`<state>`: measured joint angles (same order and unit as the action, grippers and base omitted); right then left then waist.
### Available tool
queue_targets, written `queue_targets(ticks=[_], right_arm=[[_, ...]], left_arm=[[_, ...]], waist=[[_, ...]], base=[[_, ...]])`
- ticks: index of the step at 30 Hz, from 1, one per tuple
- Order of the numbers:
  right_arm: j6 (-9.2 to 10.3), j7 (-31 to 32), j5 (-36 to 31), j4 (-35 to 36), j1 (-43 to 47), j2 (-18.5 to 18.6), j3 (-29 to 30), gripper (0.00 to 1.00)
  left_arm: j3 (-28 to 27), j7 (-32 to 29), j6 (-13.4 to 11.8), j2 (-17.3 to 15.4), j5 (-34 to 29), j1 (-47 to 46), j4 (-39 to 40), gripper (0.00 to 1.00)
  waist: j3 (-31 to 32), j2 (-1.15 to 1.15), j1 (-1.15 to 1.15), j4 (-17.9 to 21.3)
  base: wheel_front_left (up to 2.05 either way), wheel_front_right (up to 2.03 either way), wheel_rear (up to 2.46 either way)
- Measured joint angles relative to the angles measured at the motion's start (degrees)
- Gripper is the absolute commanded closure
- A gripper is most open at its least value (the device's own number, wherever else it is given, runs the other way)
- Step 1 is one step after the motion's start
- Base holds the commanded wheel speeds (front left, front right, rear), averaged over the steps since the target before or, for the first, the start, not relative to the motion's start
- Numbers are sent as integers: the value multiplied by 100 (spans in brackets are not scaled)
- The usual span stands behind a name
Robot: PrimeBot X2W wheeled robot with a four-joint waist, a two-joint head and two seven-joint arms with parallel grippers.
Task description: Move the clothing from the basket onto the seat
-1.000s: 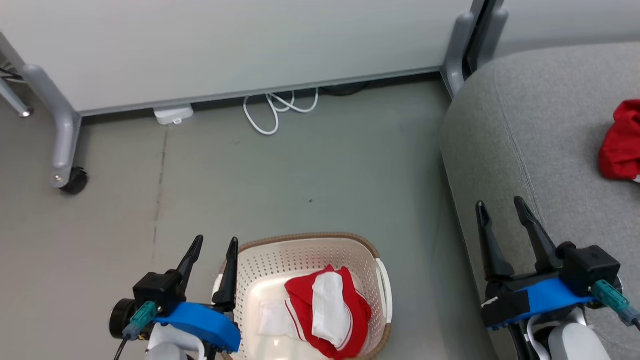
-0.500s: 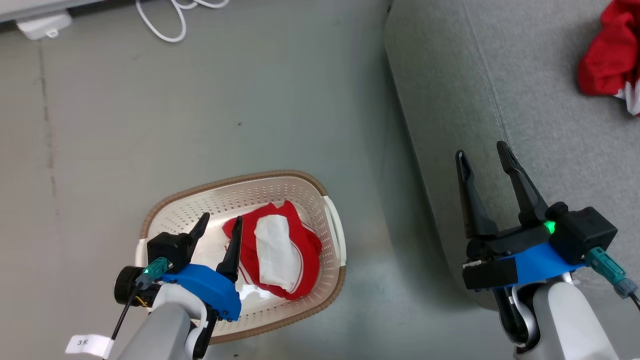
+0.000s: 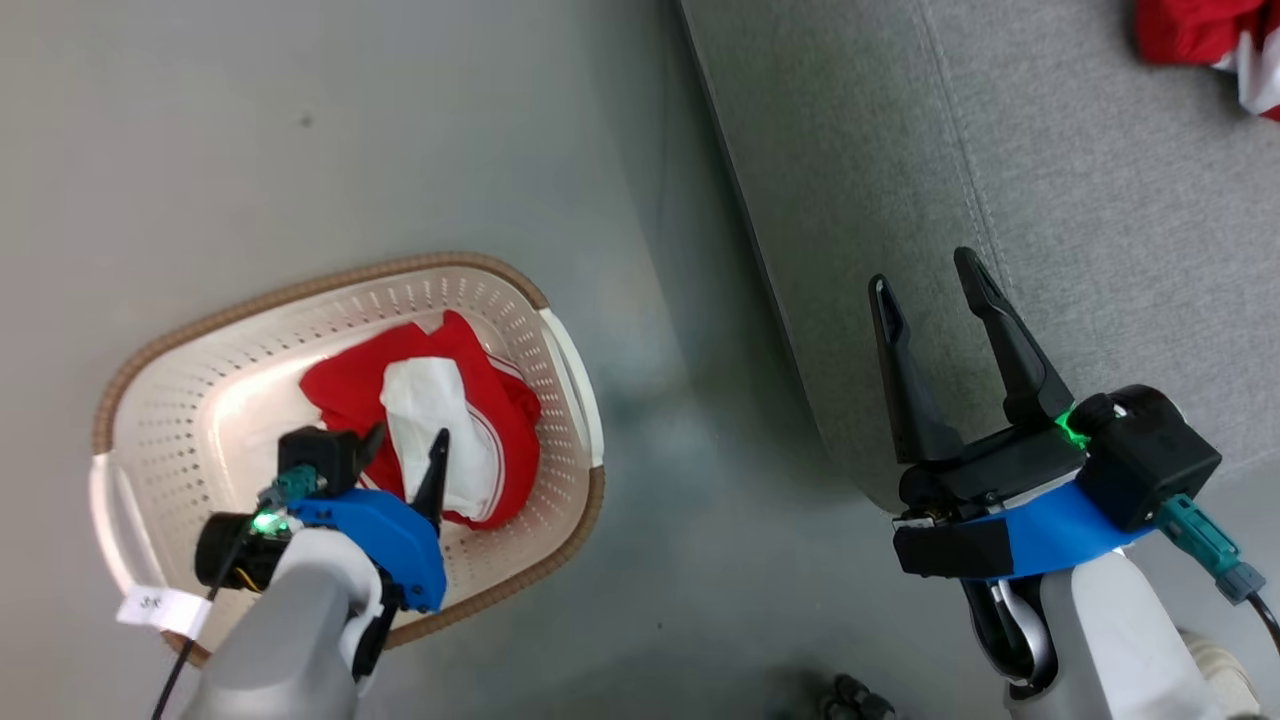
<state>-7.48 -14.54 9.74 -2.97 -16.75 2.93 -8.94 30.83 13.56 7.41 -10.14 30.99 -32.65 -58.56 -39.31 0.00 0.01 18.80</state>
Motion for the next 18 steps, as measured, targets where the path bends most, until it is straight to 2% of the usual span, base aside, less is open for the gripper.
queue_targets(ticks=[9,18], right_arm=[[0,-26,74,264,-73,0,-164,0],[0,-44,200,286,-214,-1,-272,0]], left_arm=[[63,-194,0,-111,100,-774,-769,0],[391,-702,1,-88,589,-907,-701,0]], waist=[[-743,0,0,138],[-1189,0,-1,86]], base=[[0,0,0],[0,0,0]])
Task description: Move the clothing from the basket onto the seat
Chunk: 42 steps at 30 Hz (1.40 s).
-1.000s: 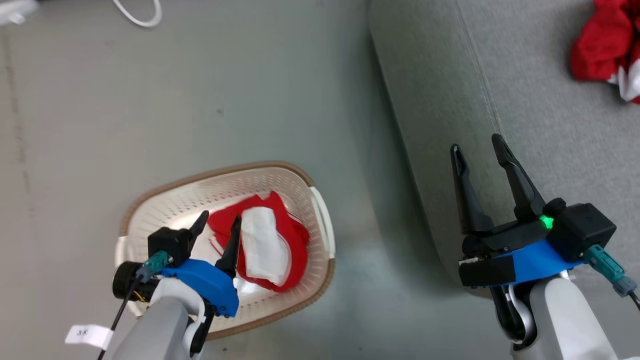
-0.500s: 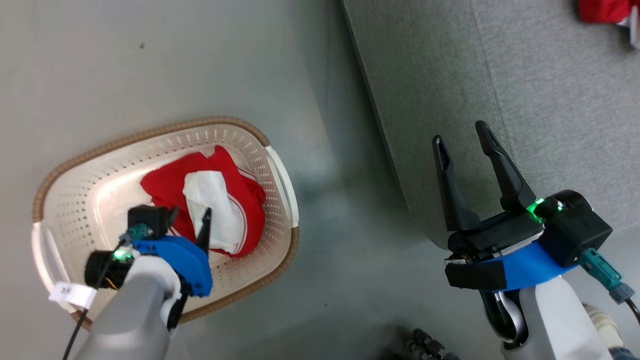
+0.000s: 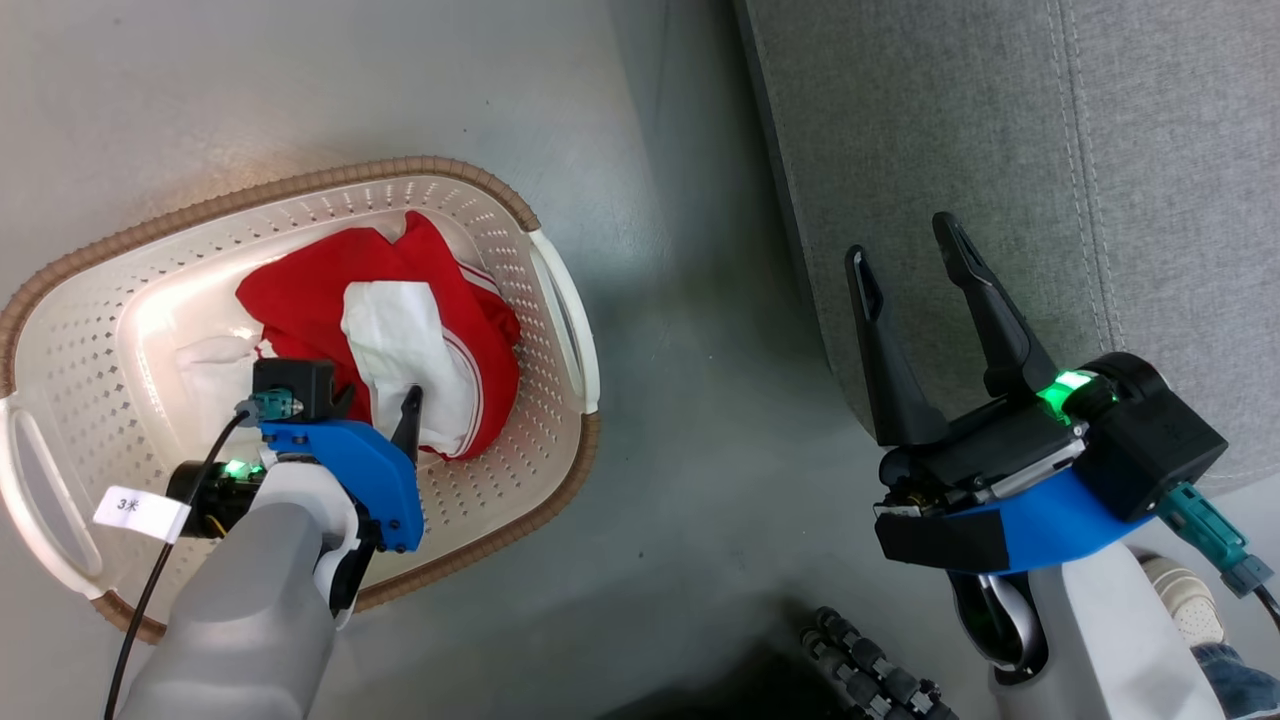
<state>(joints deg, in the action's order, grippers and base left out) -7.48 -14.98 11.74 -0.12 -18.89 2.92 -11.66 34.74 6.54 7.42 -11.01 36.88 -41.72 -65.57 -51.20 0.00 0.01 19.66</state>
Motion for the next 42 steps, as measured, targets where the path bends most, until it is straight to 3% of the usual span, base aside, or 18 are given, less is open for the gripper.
queue_targets(ticks=[13,17,18,19,20,21,42], right_arm=[[0,-1,48,73,-10,0,47,0],[0,-1,81,99,-9,0,51,0],[0,-1,81,104,-9,0,56,0],[0,-1,81,107,-9,0,64,0],[0,-1,78,108,-9,0,76,0],[0,-1,77,108,-9,0,86,0],[0,-5,56,-9,-103,0,71,0]], left_arm=[[856,-991,0,-287,1227,190,903,0],[1116,-988,0,-413,1417,187,1032,0],[1191,-977,0,-442,1444,178,1031,5],[1269,-948,0,-463,1449,162,1024,51],[1332,-892,0,-471,1448,138,1018,69],[1388,-839,0,-476,1450,114,1010,100],[2163,-480,0,-505,2259,-75,979,100]], waist=[[-110,0,0,-27],[-127,0,0,-45],[-130,0,-1,-49],[-132,0,-1,-53],[-133,0,-1,-57],[-134,0,-1,-61],[94,0,-1,-153]], base=[[0,0,0],[0,0,0],[0,0,0],[0,0,0],[0,0,0],[0,0,0],[0,0,0]])
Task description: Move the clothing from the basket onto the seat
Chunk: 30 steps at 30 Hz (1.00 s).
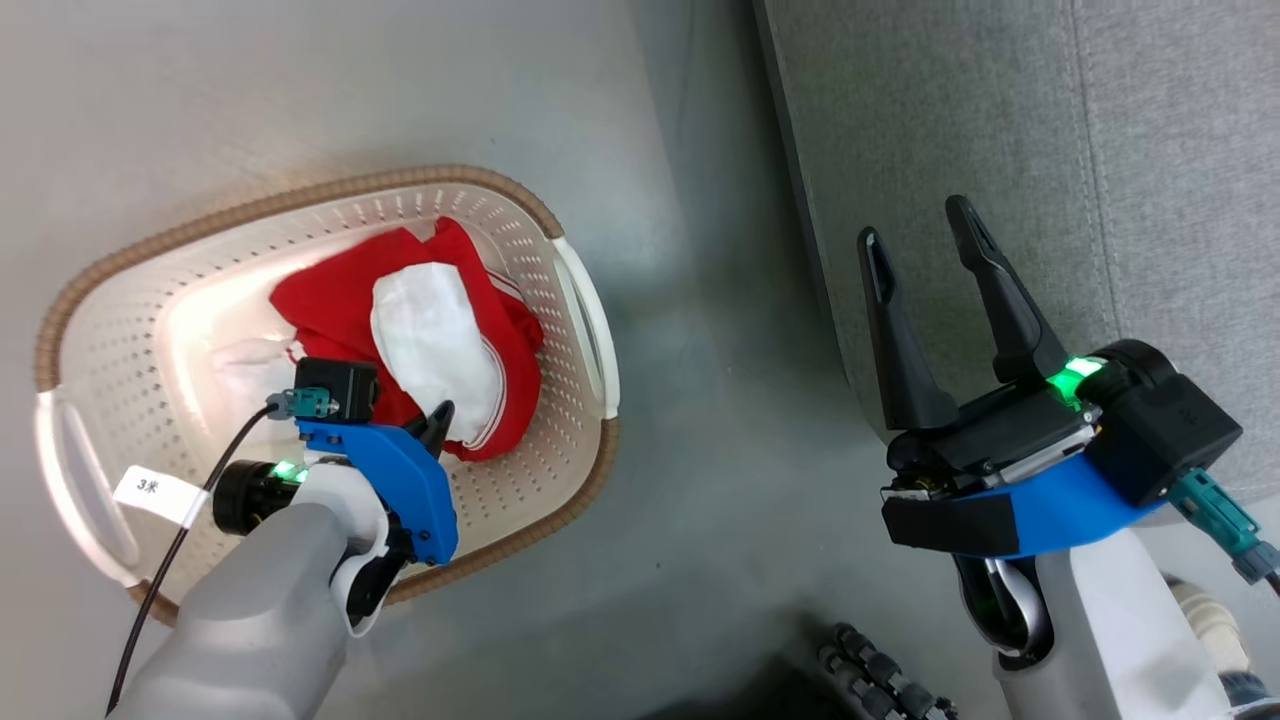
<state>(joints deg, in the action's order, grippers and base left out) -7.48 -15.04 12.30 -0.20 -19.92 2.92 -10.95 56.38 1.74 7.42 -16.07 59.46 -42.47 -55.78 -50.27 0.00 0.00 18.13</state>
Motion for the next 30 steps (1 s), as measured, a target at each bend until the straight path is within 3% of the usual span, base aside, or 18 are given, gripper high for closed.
queue_targets(ticks=[8,18,30], right_arm=[[0,-1,-65,-216,-45,-2,9,0],[0,-1,-167,-636,160,-7,165,0],[0,88,-211,-1018,722,-7,267,0]], left_arm=[[310,550,0,-2,294,197,314,100],[756,1229,0,1,531,575,1067,100],[457,1324,0,-43,199,906,1896,100]], waist=[[612,0,0,-186],[1802,0,-1,-532],[3350,-1,-2,-915]], base=[[0,0,0],[0,0,0],[0,0,0]])
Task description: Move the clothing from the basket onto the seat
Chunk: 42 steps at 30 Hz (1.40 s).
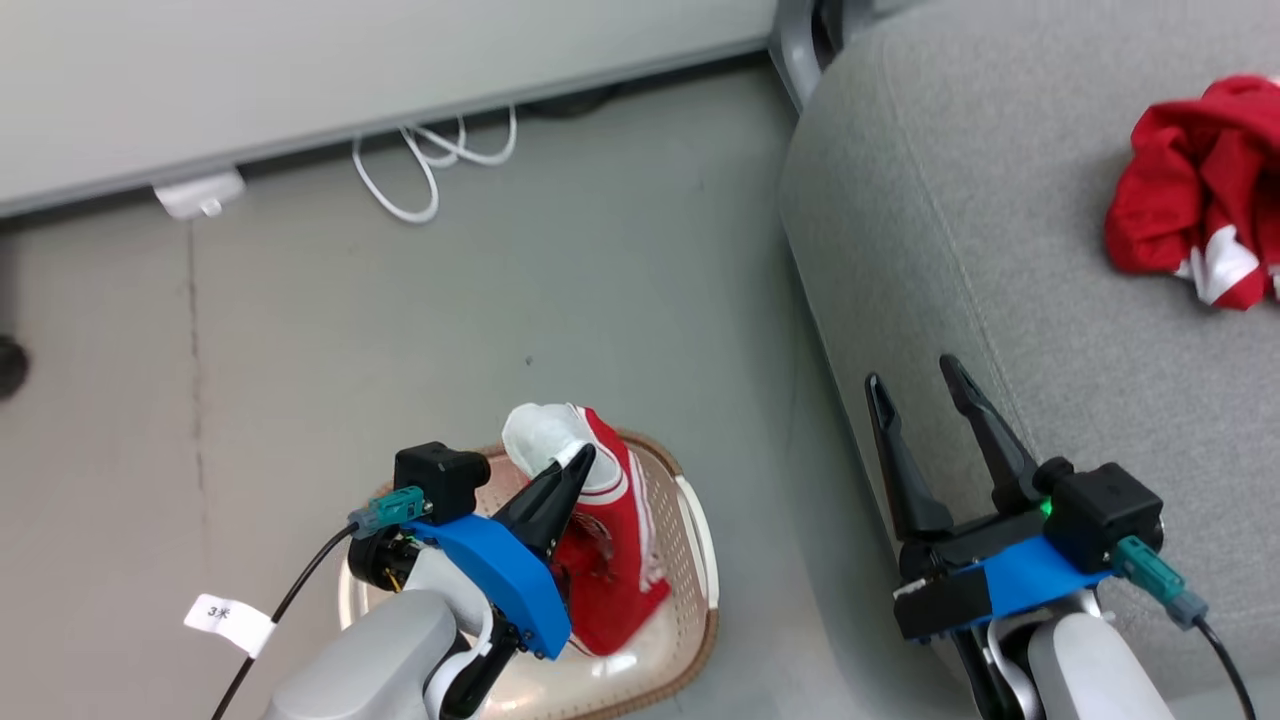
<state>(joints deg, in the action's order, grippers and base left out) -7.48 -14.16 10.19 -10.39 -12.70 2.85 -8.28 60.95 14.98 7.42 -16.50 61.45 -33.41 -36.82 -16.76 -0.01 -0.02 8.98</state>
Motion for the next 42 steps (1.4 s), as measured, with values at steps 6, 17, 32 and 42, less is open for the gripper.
queue_targets(ticks=[6,17,32,42], right_arm=[[0,110,7,-77,309,0,46,0],[0,303,13,-47,637,1,57,0],[0,456,56,-30,741,1,-103,0],[0,503,99,-27,748,1,-287,0]], left_arm=[[-258,1,0,-7,-320,54,227,100],[-172,-98,-158,191,-739,-603,375,100],[-107,-472,-242,427,-1007,-1598,482,100],[-20,-566,-276,687,-1012,-1750,494,100]], waist=[[668,0,0,-128],[1371,0,0,-399],[1653,0,1,-576],[1659,0,2,-611]], base=[[0,0,0],[0,0,0],[0,0,0],[0,0,0]])
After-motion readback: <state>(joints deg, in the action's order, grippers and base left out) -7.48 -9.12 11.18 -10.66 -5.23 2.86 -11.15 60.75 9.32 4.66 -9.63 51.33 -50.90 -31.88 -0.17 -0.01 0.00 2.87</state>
